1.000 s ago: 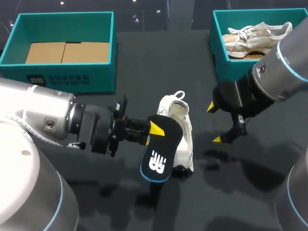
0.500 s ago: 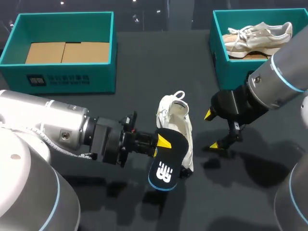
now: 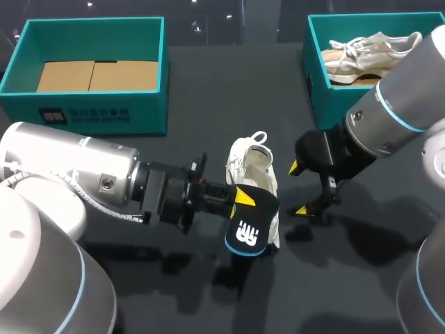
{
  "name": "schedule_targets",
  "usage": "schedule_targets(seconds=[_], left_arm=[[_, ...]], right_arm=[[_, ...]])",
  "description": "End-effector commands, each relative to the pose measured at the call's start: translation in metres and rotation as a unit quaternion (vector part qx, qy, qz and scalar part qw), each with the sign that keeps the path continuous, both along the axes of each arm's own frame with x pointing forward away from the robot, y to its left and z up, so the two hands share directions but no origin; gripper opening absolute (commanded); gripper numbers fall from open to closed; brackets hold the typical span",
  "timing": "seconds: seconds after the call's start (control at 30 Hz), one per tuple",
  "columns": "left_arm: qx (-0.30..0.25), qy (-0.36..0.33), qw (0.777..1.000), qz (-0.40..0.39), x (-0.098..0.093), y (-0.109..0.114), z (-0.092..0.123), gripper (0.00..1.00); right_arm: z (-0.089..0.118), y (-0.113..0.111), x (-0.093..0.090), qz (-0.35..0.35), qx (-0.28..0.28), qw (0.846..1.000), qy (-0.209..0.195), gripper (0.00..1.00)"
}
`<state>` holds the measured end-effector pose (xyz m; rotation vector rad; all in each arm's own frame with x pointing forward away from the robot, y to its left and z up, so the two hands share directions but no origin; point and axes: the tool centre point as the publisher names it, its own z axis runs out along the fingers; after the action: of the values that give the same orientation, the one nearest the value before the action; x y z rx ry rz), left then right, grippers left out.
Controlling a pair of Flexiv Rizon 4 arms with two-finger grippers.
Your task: Take the shoe out of the shoebox, open the shoe tongue, remove and reinsert the insole, then place the shoe into the shoebox
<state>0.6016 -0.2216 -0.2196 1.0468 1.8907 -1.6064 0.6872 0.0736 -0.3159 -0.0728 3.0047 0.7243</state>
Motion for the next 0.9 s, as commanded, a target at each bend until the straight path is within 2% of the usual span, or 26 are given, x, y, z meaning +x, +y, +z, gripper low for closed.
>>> schedule_targets(seconds=[0.03,0.23,0.4,0.9], left_arm=[[-0.007,0.001,1.000,0.000,0.003,-0.007,-0.005,0.00],[-0.025,0.005,1.000,0.000,0.008,-0.007,-0.004,0.00],[-0.036,0.013,0.999,-0.007,0.009,-0.009,-0.004,0.00],[-0.041,0.015,0.999,-0.011,0.009,-0.015,-0.003,0.00]], right_arm=[[-0.010,0.015,0.004,-0.006,-0.003,1.000,0.006,1.00],[-0.019,0.026,0.000,-0.020,-0.018,0.999,0.020,1.00],[-0.022,0.030,-0.001,-0.019,-0.019,1.000,0.015,1.00],[-0.031,0.019,-0.007,-0.046,-0.028,0.998,0.024,1.00]])
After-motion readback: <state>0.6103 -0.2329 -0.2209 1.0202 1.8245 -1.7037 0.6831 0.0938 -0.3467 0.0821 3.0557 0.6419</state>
